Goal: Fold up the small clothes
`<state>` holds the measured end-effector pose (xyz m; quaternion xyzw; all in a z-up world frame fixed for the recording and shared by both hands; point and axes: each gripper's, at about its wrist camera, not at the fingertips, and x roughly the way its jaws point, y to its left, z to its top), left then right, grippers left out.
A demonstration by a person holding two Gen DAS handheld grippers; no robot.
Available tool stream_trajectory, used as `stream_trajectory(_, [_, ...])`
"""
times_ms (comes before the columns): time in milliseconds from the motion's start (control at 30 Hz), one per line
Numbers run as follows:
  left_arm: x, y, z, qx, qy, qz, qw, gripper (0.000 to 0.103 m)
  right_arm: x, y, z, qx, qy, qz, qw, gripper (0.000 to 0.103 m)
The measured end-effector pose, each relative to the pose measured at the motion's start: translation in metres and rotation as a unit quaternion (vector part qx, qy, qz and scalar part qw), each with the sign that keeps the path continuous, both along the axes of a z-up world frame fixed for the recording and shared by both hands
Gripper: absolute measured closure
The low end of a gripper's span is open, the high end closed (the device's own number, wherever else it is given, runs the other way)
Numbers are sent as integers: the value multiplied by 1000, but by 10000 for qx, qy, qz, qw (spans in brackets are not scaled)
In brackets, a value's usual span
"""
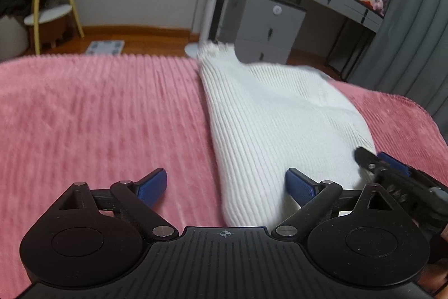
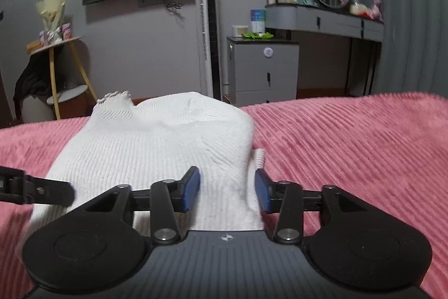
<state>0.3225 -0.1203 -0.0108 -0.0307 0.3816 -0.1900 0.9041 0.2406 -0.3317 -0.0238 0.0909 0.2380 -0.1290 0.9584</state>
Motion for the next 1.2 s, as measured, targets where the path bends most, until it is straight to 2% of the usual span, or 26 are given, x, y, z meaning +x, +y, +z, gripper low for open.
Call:
stream_trajectory(67, [5,4,9,-21,-136,119,9998,10,-1,-7,8,220,-206,-126,9995,63])
stream_trajectory(100, [11,4,13,-106,-174,152,9997,10,1,-7,11,232,-283,-98,9993,70])
stream_trajectory(200, [35,-6,22,-320,-198,207,9991,10,15,-3,17,-7,-311,99,9995,82])
stream_trajectory(267, [50,-19,21,-323,-209,167,9991,10,28,-3,19,-77,-287,166,9994,88])
stream_trajectory(367, [71,-37,9,21,-107,154,9998,12,52,-6,19,-111,-149,352,9992,90])
stream_trajectory(467, [84,-47,0,366,-69,102,9993,12,81,-10,22,-203,214,640,9975,90])
stream_trajectory(567, [86,-45,-11,370,41,182,9991,11,109,-15,11,-214,842,930,9919,89])
stream_trajectory(633, [83,-36,-15,215,155,259,9993,11,110,-21,6,-155,855,814,9929,78])
stream_trajectory(667, [82,-30,-14,40,276,211,9994,11,102,-27,9,13,746,696,9948,74])
stream_trajectory(767, [78,-4,-12,-447,620,20,9971,9,63,-56,13,829,450,542,9941,43])
stream_trajectory(800, [77,5,-12,-658,787,-54,9947,9,50,-70,10,1243,414,534,9899,29])
stream_trajectory(833, [78,12,-13,-868,971,-108,9914,9,40,-84,5,1694,455,561,9829,27])
stream_trajectory(933, [74,26,-24,-1392,1423,-177,9798,9,16,-122,-19,3223,481,673,9430,27])
stream_trajectory(967, [70,27,-27,-1453,1482,-202,9780,9,12,-126,-23,3423,462,708,9358,28])
stream_trajectory(1067, [63,27,-34,-1704,1654,-446,9704,9,10,-124,-23,3506,514,969,9301,34])
stream_trajectory(1133, [64,25,-37,-1900,1761,-668,9636,9,15,-122,-24,3589,662,1101,9245,46])
stream_trajectory(1200, [66,21,-44,-1849,1856,-718,9624,11,19,-120,-21,3488,731,1167,9270,46])
